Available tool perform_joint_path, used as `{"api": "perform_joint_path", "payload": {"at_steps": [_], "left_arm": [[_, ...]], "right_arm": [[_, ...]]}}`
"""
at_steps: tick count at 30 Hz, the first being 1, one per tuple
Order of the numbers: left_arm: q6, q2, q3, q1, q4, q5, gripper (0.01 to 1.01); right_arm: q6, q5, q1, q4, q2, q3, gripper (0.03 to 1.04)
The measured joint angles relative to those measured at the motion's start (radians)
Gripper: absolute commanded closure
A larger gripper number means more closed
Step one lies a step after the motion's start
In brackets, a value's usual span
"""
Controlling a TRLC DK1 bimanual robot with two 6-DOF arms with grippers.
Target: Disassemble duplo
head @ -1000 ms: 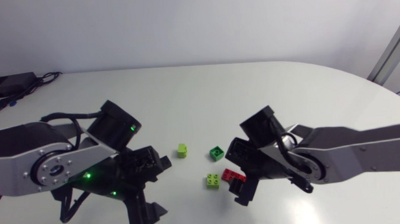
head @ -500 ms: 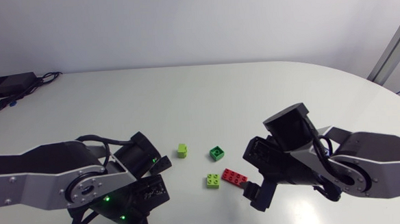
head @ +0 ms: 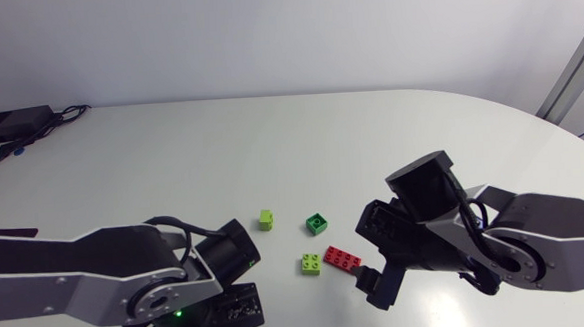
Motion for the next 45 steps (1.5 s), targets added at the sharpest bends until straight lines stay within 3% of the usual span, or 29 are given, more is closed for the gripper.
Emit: {"api": "perform_joint_path", "payload": {"at_steps": [5, 7, 8, 10, 11, 18, 26, 29, 30, 33, 34, 39, 45], "left_arm": [[0.0, 0.062, 0.042, -0.014, 0.07, -0.043, 0.061], [0.0, 0.082, 0.055, -0.012, 0.104, -0.081, 0.126], [0.0, 0.093, 0.063, -0.01, 0.115, -0.093, 0.241], [0.001, 0.114, 0.081, 0.0, 0.135, -0.116, 0.621], [0.0, 0.122, 0.087, 0.007, 0.146, -0.121, 0.71], [0.017, 0.134, 0.097, 0.032, 0.177, -0.138, 0.728], [0.107, 0.217, 0.188, 0.176, 0.257, -0.17, 0.728], [0.118, 0.246, 0.22, 0.186, 0.275, -0.172, 0.711], [0.118, 0.248, 0.224, 0.186, 0.28, -0.172, 0.628], [0.118, 0.247, 0.224, 0.186, 0.288, -0.172, 0.111], [0.118, 0.239, 0.224, 0.186, 0.289, -0.172, 0.033], [0.116, 0.083, 0.215, 0.212, 0.333, -0.171, 0.039], [0.098, -0.18, 0.215, 0.259, 0.333, -0.174, 0.039]], "right_arm": [[0.0, -0.004, 0.0, -0.003, -0.019, -0.017, 0.06], [0.0, -0.005, 0.0, -0.003, -0.028, -0.029, 0.06], [0.0, -0.005, -0.001, -0.003, -0.031, -0.034, 0.06], [0.0, -0.012, -0.006, -0.003, -0.037, -0.042, 0.06], [0.0, -0.011, -0.007, -0.004, -0.04, -0.045, 0.06], [-0.001, -0.02, -0.027, -0.006, -0.058, -0.057, 0.06], [-0.001, -0.031, -0.034, -0.01, -0.065, -0.057, 0.06], [-0.001, -0.031, -0.034, -0.014, -0.084, -0.064, 0.06], [-0.001, -0.031, -0.034, -0.02, -0.093, -0.07, 0.06], [-0.005, -0.038, -0.034, -0.038, -0.126, -0.085, 0.06], [-0.005, -0.039, -0.034, -0.051, -0.139, -0.088, 0.06], [-0.008, -0.039, -0.034, -0.115, -0.213, -0.089, 0.06], [0.01, -0.034, -0.031, -0.267, -0.326, -0.06, 0.06]]}}
